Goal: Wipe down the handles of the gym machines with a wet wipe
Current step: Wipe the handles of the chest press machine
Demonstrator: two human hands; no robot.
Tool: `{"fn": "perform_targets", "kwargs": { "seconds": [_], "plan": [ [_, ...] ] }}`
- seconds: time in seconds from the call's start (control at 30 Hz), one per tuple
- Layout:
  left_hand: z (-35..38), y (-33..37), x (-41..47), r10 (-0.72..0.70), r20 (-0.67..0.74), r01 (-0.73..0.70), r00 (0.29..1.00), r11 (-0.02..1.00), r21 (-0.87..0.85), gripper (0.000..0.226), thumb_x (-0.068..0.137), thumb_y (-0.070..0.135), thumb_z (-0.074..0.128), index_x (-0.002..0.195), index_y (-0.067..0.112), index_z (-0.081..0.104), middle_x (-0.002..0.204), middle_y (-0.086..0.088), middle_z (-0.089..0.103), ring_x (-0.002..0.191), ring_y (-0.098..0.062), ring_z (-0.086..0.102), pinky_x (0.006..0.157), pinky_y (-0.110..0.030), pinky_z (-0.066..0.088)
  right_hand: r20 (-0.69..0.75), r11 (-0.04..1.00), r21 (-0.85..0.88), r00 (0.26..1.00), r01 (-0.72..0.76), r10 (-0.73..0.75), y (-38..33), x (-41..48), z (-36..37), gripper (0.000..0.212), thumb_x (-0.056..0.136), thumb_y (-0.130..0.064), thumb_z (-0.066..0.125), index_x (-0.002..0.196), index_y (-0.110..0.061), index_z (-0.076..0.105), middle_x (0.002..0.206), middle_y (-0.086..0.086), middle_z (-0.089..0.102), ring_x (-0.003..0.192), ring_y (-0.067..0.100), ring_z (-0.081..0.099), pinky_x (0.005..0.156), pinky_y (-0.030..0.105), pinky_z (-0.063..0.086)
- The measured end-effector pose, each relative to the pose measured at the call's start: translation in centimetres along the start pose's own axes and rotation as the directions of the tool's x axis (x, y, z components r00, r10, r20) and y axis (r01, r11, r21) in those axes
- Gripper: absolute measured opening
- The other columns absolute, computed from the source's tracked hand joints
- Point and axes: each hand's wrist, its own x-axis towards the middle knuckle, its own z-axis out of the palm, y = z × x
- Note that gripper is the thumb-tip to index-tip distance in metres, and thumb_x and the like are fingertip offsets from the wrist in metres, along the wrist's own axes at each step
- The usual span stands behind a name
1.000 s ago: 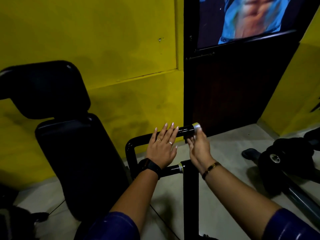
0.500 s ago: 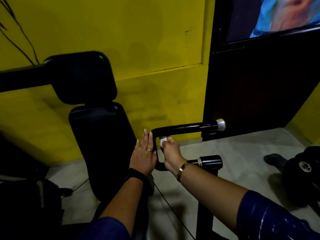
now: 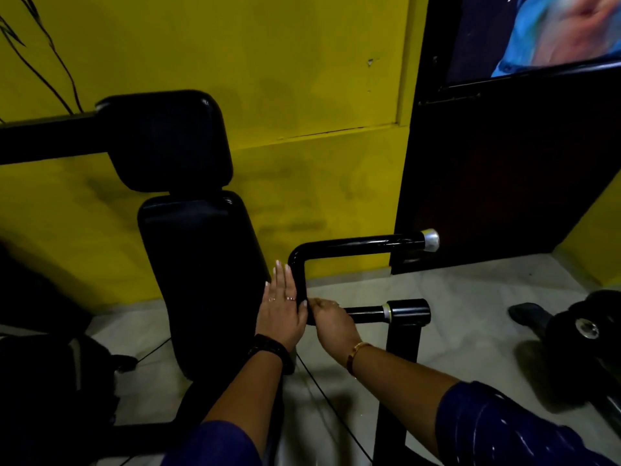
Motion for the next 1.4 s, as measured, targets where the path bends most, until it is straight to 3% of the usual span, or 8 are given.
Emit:
{"fn": "perform_targets", "kwargs": {
  "seconds": [0.2, 0.33, 0.43, 0.6, 0.77, 0.97, 1.17, 1.4],
  "plan": [
    [1.3, 2.2, -0.6, 0.062, 0.141, -0.113, 0.988, 0.912, 0.393, 0.075, 0.104, 0.029, 0.024, 0.135, 0.005, -0.040, 0.140, -0.013, -0.047, 0.131, -0.025, -0.040, 0.111, -0.045, -0.025, 0.042, 0.854, -0.483, 0.980, 0.191, -0.195, 5.3, -1.8, 0.1, 0.063, 0.055, -0.008, 0.087, 0.114, -0.004, 0.069, 0.104, 0.016, 0.071, 0.093, 0.028, 0.070, 0.086, 0.036, 0.054],
    [2.3, 2.7, -1.0, 0.111, 0.139, -0.159, 0.984, 0.902, 0.401, 0.073, 0.101, 0.023, 0.025, 0.142, 0.006, -0.033, 0.145, -0.011, -0.043, 0.133, -0.024, -0.039, 0.103, -0.044, -0.034, 0.022, 0.689, -0.723, 0.999, 0.042, -0.037, 8.5, -4.2, -2.3, 0.053, 0.096, -0.007, 0.046, 0.145, 0.004, 0.031, 0.144, 0.026, 0.042, 0.136, 0.037, 0.039, 0.119, 0.047, 0.013],
    [2.4, 3.3, -1.0, 0.074, 0.154, -0.132, 0.985, 0.904, 0.407, 0.074, 0.102, 0.024, 0.024, 0.139, 0.006, -0.037, 0.143, -0.012, -0.046, 0.132, -0.024, -0.041, 0.105, -0.044, -0.032, -0.043, 0.621, -0.782, 0.998, -0.059, 0.040, 8.7, -5.9, -2.8, 0.057, 0.090, -0.010, 0.056, 0.141, 0.006, 0.037, 0.139, 0.028, 0.047, 0.134, 0.038, 0.041, 0.118, 0.052, 0.003],
    [1.2, 4.1, -0.3, 0.071, 0.149, -0.122, 0.986, 0.923, 0.365, 0.072, 0.101, 0.022, 0.024, 0.140, 0.010, -0.036, 0.143, -0.008, -0.043, 0.144, -0.022, -0.026, 0.114, -0.043, -0.020, -0.179, 0.977, 0.038, 0.961, -0.209, 0.213, 5.6, -5.0, -3.6, 0.039, 0.091, -0.008, 0.054, 0.130, -0.011, 0.061, 0.122, 0.009, 0.066, 0.114, 0.026, 0.060, 0.115, 0.036, 0.025],
    [-0.5, 4.1, 0.7, 0.131, 0.108, -0.159, 0.986, 0.935, 0.317, 0.064, 0.102, 0.028, 0.032, 0.155, 0.017, -0.002, 0.164, -0.002, 0.002, 0.151, -0.020, 0.001, 0.115, -0.047, -0.016, 0.050, 0.427, 0.847, 0.848, -0.316, 0.528, 2.7, -3.2, -6.3, 0.018, 0.092, -0.005, 0.058, 0.106, -0.001, 0.070, 0.105, 0.013, 0.071, 0.090, 0.019, 0.065, 0.083, 0.029, 0.053],
    [-2.2, 4.0, 1.5, 0.143, 0.161, -0.158, 0.977, 0.984, 0.086, 0.053, 0.097, 0.027, 0.027, 0.150, 0.023, 0.036, 0.161, 0.001, 0.023, 0.150, -0.014, 0.012, 0.118, -0.041, -0.011, 0.252, -0.082, 0.967, 0.879, -0.240, 0.404, 2.5, -2.3, -7.9, 0.017, 0.093, 0.010, 0.046, 0.098, -0.002, 0.057, 0.094, 0.013, 0.062, 0.075, 0.020, 0.058, 0.062, 0.020, 0.055],
    [-4.2, 5.8, 0.9, -0.240, 0.259, 0.350, 0.936, 0.727, -0.590, 0.036, 0.103, 0.034, 0.043, 0.098, 0.013, 0.072, 0.108, -0.015, 0.068, 0.122, -0.028, 0.048, 0.104, -0.032, 0.031, 0.284, -0.106, 0.959, 0.909, -0.264, 0.303, 2.1, -1.9, -8.1, 0.023, 0.088, 0.016, 0.052, 0.104, 0.001, 0.055, 0.098, 0.018, 0.061, 0.074, 0.020, 0.063, 0.062, 0.019, 0.055],
    [-5.7, 7.2, -0.1, -0.452, 0.227, 0.439, 0.863, 0.447, -0.780, 0.039, 0.093, 0.032, 0.064, 0.069, 0.001, 0.061, 0.066, -0.010, 0.051, 0.064, -0.016, 0.049, 0.062, -0.027, 0.037, 0.378, -0.016, 0.924, 0.908, -0.382, 0.178, 1.7, -2.6, -9.8, 0.038, 0.084, 0.020, 0.055, 0.117, 0.001, 0.054, 0.103, 0.019, 0.062, 0.079, 0.023, 0.064, 0.061, 0.020, 0.056]
  ]
}}
